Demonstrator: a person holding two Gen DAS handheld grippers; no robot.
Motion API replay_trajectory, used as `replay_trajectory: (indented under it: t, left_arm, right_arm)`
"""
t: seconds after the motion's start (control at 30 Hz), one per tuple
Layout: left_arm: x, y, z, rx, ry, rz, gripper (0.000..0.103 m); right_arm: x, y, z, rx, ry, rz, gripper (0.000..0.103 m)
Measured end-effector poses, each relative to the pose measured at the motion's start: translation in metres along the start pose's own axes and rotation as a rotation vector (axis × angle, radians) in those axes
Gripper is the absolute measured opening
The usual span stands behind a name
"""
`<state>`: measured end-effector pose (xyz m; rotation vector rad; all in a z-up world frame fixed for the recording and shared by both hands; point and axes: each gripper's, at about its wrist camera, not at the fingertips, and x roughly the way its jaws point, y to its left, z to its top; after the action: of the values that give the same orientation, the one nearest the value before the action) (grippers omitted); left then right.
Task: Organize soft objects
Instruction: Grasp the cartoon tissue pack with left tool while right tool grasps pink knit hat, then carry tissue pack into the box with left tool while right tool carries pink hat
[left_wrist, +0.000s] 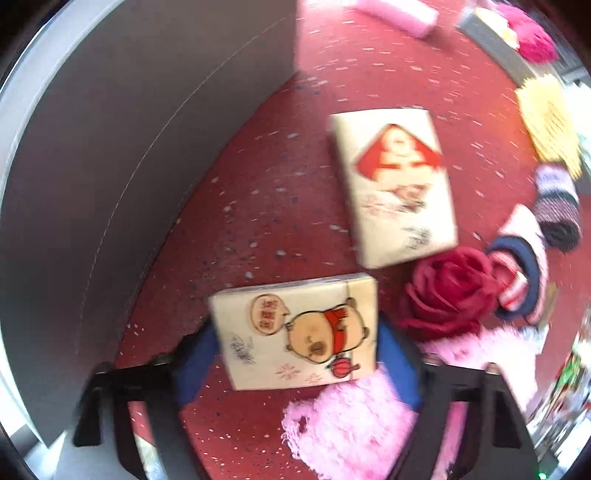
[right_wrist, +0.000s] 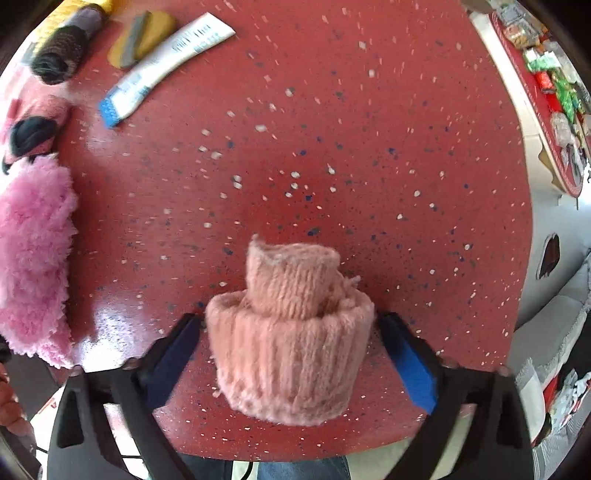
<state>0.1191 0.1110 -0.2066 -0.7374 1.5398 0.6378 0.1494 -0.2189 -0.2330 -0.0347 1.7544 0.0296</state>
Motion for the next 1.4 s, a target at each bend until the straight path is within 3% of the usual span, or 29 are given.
replay_trajectory:
  t: [0.07,0.17,0.37,0.57,0.93,1.4]
  left_arm:
    - [-0.002,-0.004,0.000,0.048,0.018,0.001,0.076]
    - [-0.004,0.001,-0.002,0.063,0.038,-0.006,0.076]
    - [-0.028,0.006,-0.013,0.226,0.008,-0.038,0.076]
    - [-0.071,0.011,-0.030,0.386,-0.072,-0.107,0.076]
    - [-0.151,0.020,-0.071,0.626,-0.215,-0.220,0.076]
    - [-0.168,0.041,-0.073,0.648,-0.264,-0.319,0.076]
  right_arm:
    - [-0.009,0.008,-0.004,-0.044,-0.033,-0.009,0.060]
    - [-0.013,0.012,-0.006,-0.066,-0.035,0.017,0.049]
    - [-0.022,0.007,-0.011,-0.039,-0.029,0.068,0.049]
    - [-0.040,0.007,-0.019,-0.030,-0.048,0.092,0.049]
    - [-0.099,0.018,-0.033,-0.030,-0.151,0.122,0.049]
    - [-0.142,0.051,-0.051,-0.042,-0.234,0.116,0.049]
